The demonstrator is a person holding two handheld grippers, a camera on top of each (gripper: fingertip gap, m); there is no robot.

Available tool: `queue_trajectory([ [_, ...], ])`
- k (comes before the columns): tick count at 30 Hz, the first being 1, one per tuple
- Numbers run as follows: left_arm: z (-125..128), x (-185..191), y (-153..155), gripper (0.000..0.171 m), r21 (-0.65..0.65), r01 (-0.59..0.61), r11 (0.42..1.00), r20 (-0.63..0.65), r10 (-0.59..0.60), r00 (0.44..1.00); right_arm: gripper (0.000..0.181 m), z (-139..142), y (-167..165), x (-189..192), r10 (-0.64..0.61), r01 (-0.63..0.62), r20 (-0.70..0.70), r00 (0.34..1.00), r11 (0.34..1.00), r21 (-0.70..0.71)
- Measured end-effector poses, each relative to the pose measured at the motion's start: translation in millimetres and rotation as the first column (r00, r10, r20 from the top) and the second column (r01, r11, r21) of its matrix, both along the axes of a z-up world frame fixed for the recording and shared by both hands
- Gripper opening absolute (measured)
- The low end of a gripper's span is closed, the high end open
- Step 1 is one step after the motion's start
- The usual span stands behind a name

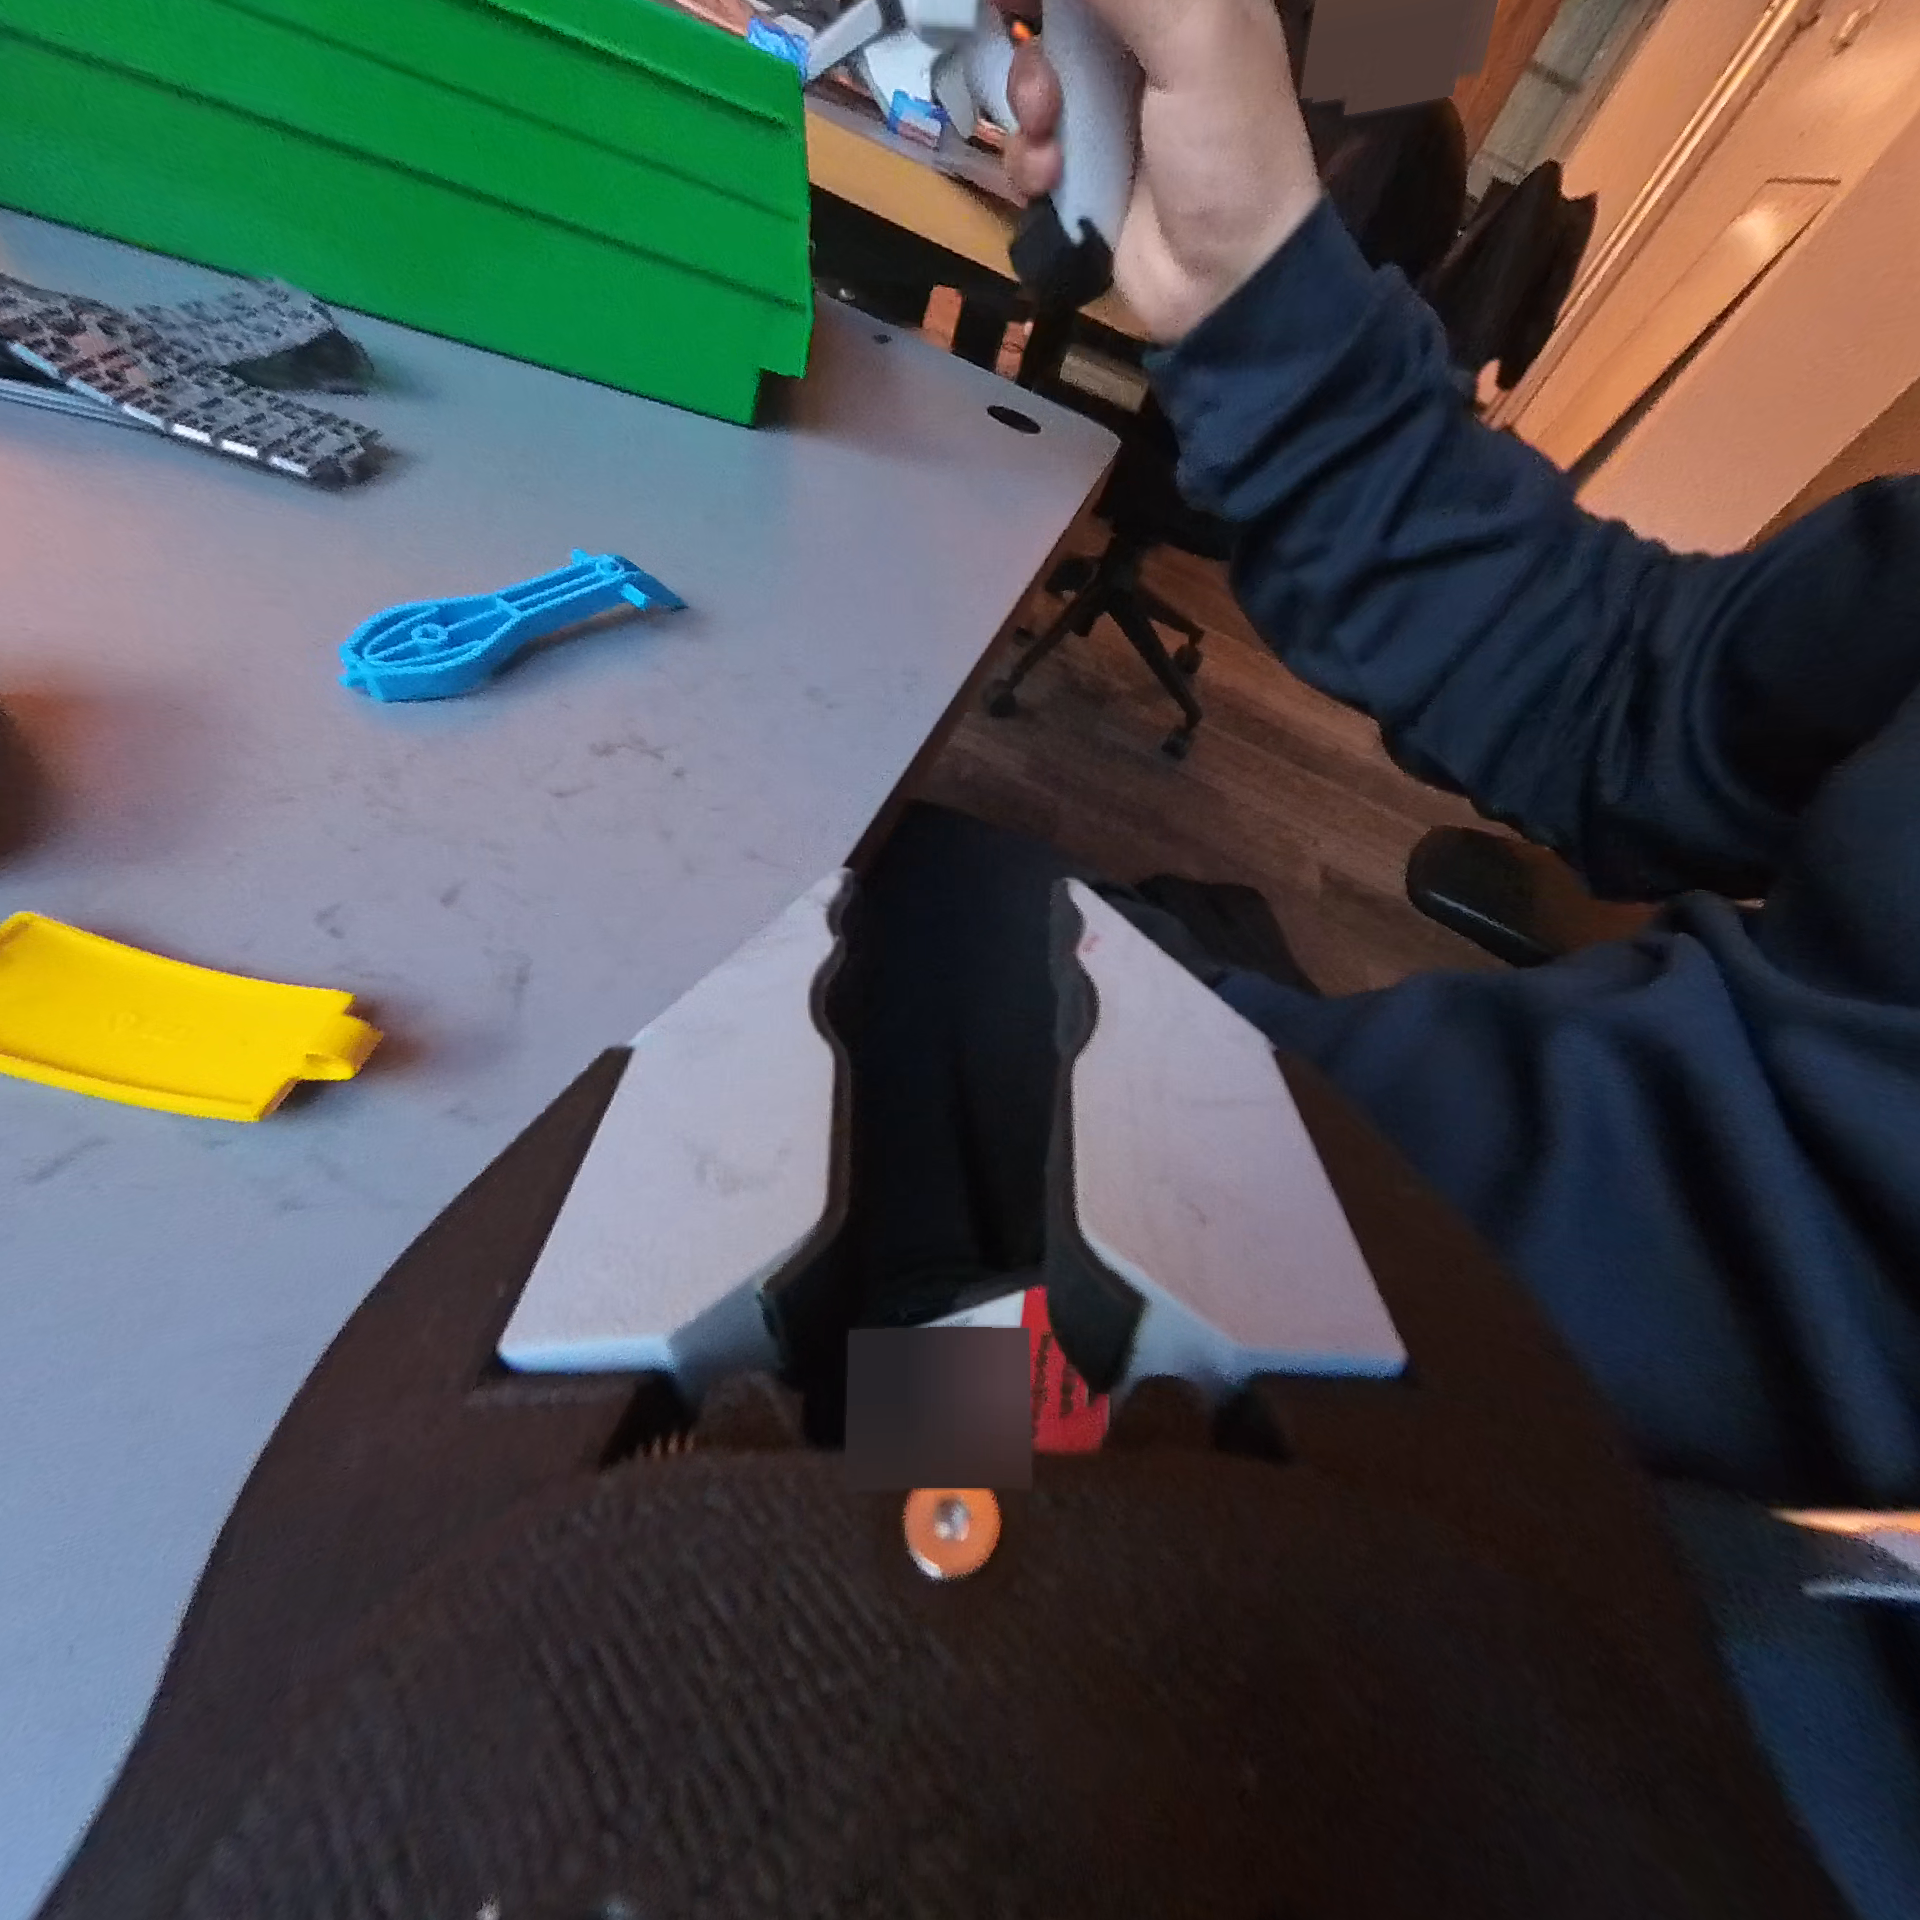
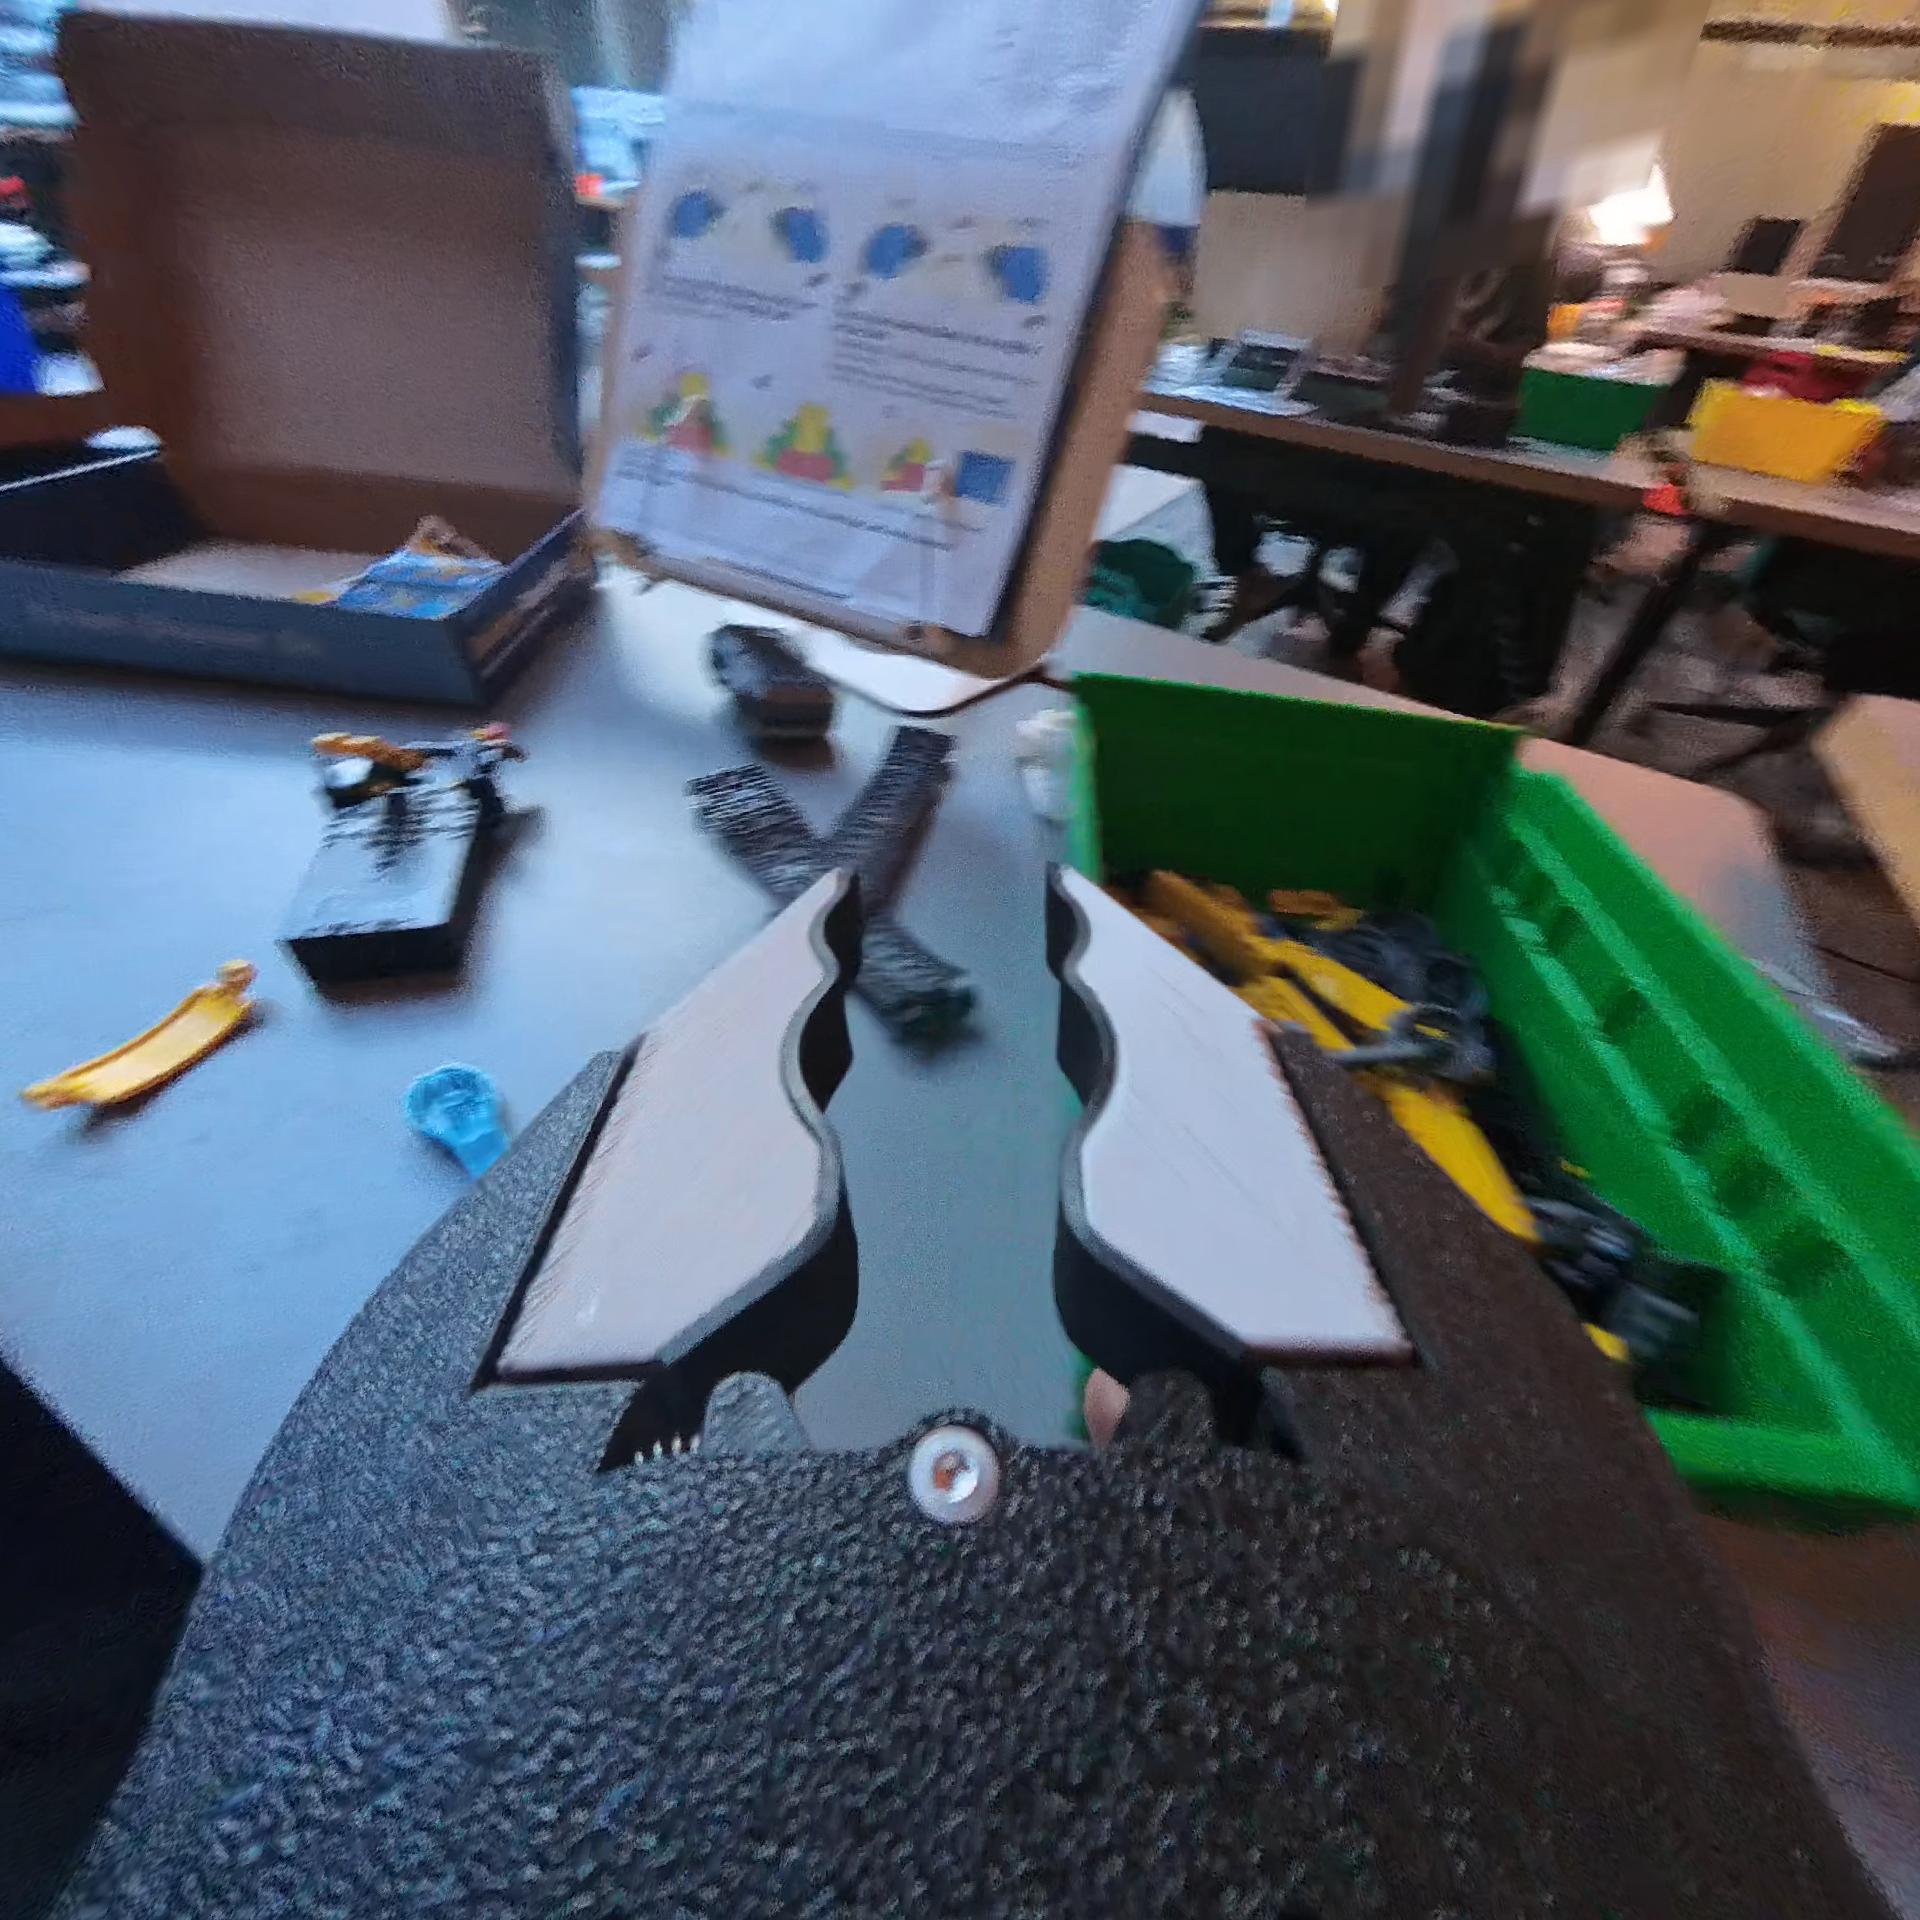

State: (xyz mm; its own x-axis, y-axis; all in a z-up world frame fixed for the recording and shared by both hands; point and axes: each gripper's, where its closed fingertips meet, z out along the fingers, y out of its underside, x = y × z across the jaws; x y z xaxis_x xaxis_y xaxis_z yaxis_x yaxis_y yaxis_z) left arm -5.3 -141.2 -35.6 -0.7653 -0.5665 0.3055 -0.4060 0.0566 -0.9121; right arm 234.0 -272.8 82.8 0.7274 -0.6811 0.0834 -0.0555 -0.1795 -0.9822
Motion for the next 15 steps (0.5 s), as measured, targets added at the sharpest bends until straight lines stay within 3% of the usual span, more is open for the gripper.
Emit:
queue_trajectory([
  [4,1.9,4.9,11.4,0.044,-0.05,-0.022,0.998,-0.041,0.02,0.999,0.052,-37.0,81.2,-29.2,0.252,-0.254,-0.098,0.963,0.967,-0.005],
  [9,32.0,4.3,45.7,0.055,-0.064,-0.11,0.992,0.058,0.114,0.992,0.049,-72.3,141.4,-39.5,0.434,-0.441,-0.101,0.895,0.895,-0.069],
  [12,56.2,17.2,88.3,0.058,0.032,-0.184,0.982,0.167,0.176,0.97,0.047,-76.0,163.7,-40.6,0.511,-0.515,-0.077,0.856,0.856,-0.046],
  [15,57.8,55.4,149.8,0.064,0.208,-0.288,0.935,0.225,0.241,0.944,0.051,-73.4,187.2,-43.9,0.58,-0.585,-0.086,0.81,0.811,-0.033],
])
